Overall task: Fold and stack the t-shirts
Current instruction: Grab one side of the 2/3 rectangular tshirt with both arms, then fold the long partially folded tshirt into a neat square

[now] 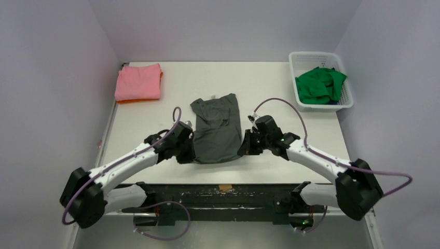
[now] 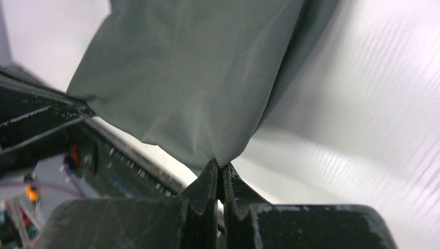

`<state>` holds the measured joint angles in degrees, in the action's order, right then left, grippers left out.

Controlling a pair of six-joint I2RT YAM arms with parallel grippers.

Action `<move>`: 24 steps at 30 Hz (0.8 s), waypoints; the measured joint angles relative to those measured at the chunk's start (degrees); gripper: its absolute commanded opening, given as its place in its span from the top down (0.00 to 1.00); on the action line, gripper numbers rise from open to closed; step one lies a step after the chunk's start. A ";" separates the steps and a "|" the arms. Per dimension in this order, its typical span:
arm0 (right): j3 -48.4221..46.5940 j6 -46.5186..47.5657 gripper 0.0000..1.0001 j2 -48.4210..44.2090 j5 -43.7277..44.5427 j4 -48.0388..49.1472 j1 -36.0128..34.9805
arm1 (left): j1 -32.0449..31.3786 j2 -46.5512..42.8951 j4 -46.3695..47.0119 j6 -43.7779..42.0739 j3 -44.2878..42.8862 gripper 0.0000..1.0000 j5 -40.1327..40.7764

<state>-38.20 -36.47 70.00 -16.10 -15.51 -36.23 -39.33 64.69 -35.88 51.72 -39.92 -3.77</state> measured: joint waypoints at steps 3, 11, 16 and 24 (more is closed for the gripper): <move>0.72 0.02 1.00 -8.31 -2.21 -5.60 -1.16 | -3.93 -10.51 -3.74 1.88 1.03 1.00 1.25; -0.81 -0.70 1.00 -18.69 -4.68 -12.63 -1.27 | -6.45 -19.54 -8.04 3.80 -0.07 1.00 4.37; -4.83 -1.14 1.00 -16.00 -1.44 -11.85 -1.09 | -4.59 -12.52 -9.99 2.49 -8.63 1.00 8.02; -14.62 -1.03 1.00 -1.55 0.04 -3.78 7.82 | 8.24 2.08 -6.73 -3.06 -18.27 1.00 7.43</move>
<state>-52.82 -37.50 68.45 -16.05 -19.29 -28.40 -31.09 66.76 -42.61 48.66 -58.19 3.66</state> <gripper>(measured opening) 0.008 0.007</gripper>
